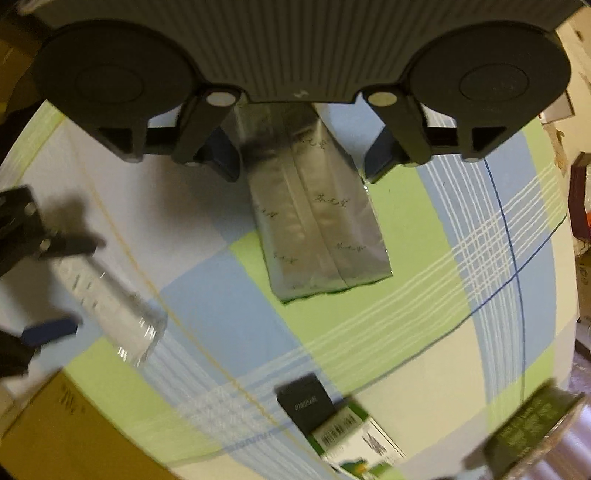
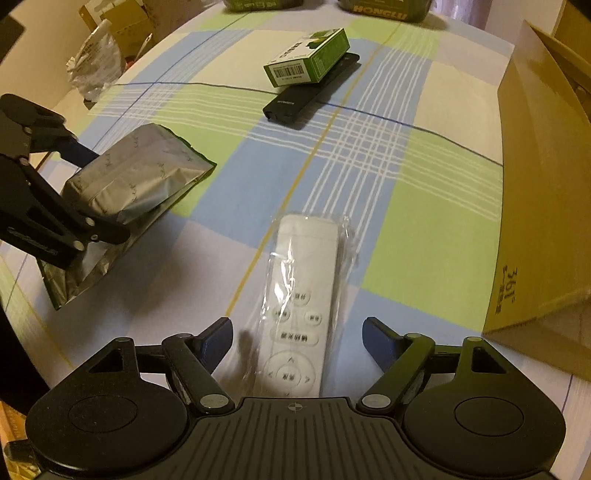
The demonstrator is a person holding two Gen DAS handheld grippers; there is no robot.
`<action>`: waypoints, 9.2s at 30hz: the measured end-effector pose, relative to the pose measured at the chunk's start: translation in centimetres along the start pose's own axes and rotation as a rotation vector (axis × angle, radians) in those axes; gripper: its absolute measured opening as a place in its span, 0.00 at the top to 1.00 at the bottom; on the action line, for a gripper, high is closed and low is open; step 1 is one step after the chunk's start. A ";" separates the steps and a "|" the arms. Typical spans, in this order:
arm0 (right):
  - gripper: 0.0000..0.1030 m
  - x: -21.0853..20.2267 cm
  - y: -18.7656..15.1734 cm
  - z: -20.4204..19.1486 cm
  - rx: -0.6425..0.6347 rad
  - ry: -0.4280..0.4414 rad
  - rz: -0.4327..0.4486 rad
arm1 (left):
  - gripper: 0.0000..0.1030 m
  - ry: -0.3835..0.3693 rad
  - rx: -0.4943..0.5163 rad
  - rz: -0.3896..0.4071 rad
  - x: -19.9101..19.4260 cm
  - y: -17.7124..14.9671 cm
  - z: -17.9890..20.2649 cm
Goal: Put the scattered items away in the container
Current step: 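Grasp the foil pouch with the left gripper while the right grasps the white remote, then lift the foil pouch and the white remote with both grippers, then carry the foil pouch with the left gripper while the right carries the white remote toward the cardboard box, then open the left gripper to drop the pouch while the right releases the remote into the box, then move both grippers back to the green medicine box and black remote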
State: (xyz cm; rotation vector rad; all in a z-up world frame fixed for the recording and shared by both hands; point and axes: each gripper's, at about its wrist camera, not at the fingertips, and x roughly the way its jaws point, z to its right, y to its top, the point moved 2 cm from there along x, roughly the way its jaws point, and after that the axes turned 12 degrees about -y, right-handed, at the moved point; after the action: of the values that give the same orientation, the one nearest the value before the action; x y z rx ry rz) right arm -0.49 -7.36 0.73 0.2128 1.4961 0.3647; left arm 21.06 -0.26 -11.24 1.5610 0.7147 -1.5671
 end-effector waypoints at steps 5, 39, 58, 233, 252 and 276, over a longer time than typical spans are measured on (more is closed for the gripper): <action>0.20 0.6 0.5 0.2 -0.006 0.009 -0.001 | 0.50 -0.026 0.058 -0.028 0.3 0.0 -0.3; 0.56 0.6 0.0 1.2 0.005 -0.005 0.015 | 0.67 -0.108 0.259 -0.057 -0.1 -1.5 1.1; 0.59 1.3 0.8 0.7 0.001 -0.042 -0.002 | 0.61 -0.111 0.254 -0.048 0.2 -1.3 0.8; 0.60 -12.2 4.4 27.9 0.201 -0.272 0.225 | 0.48 -0.272 -0.281 0.591 -9.8 24.8 15.5; 0.27 -13.5 3.9 26.6 0.240 -0.258 0.297 | 0.39 -0.269 -0.312 0.585 -9.7 19.8 13.8; 0.27 -20.4 -0.1 15.3 0.131 -0.260 0.303 | 0.06 -0.173 -0.315 0.582 -13.2 3.1 12.3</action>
State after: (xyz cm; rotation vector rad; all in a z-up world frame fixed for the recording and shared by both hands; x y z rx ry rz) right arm 14.05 -13.56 20.75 0.5746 1.2317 0.4625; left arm 16.05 -10.35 3.24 1.2335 0.3424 -1.0783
